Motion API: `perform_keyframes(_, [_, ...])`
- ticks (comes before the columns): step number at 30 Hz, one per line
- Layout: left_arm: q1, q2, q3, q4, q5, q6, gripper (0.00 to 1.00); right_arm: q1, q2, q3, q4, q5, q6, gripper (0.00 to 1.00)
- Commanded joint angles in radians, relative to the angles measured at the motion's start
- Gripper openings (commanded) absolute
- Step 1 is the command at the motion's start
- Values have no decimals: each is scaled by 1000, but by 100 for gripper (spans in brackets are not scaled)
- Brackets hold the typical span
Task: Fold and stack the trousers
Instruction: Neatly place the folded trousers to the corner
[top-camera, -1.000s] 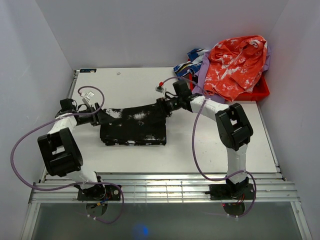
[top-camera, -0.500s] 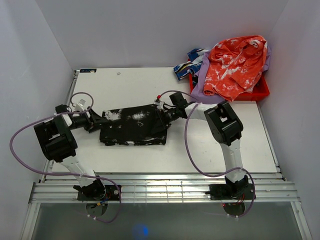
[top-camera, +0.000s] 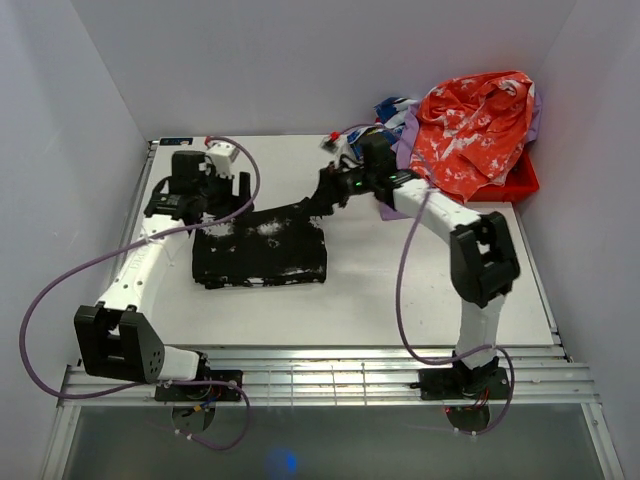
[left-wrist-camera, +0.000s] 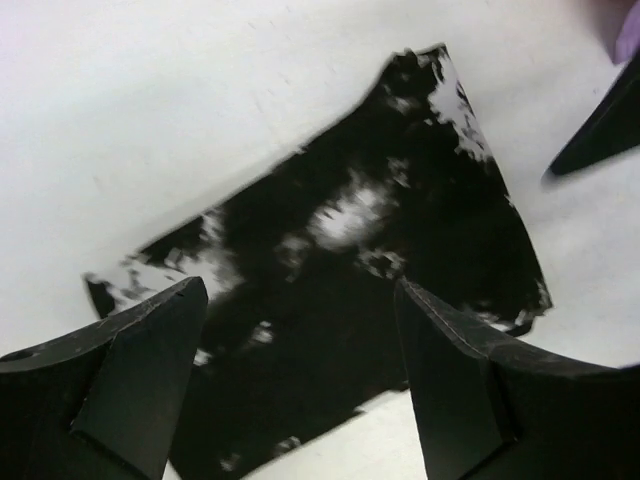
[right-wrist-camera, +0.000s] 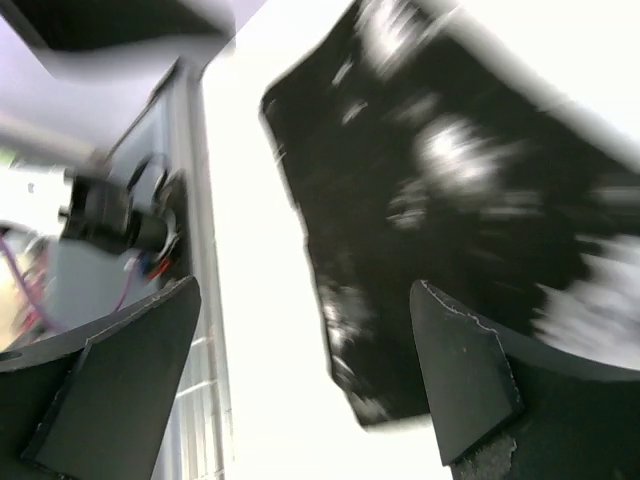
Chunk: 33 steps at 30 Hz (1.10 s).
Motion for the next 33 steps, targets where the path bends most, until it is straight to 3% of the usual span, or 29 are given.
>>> perform_keyframes(1, [-131,8,-14,-177,-410,-251,92,-185,-206,-59,-65,90,-103,90])
perform_keyframes(3, [-196,17,-33,-210,-460,-365,94,-285,-249,-90,-114,80,-117,90])
perform_keyframes(6, [-236,74,-47,-227,-407,-502,93,-392,-347,-156,-196,86,-171,90])
perform_keyframes(9, [-256,145,-48,-214,-395,-535,90,-460,-399,-228,-224,87,-214,90])
perform_keyframes(13, [-264,238,-73,-196,-369,-612,88,-485,-465,-277,-251,127,-266,90])
perform_keyframes(15, [-264,313,-76,-185,-421,-638,86,-485,-482,-291,-248,156,-280,90])
perform_keyframes(18, [-244,426,-33,-184,-482,-656,86,-485,-494,-287,-263,182,-289,90])
perform_keyframes(22, [-116,578,30,-181,-507,-659,83,-488,-480,-274,-273,208,-301,90])
perform_keyframes(25, [-33,696,108,-165,-524,-597,82,-488,-459,-271,-270,199,-298,90])
perform_keyframes(28, [9,752,180,-97,-554,-437,82,-488,-445,-270,-270,196,-298,90])
perform_keyframes(33, [43,735,197,40,-398,-123,84,-488,-444,-270,-268,188,-298,90])
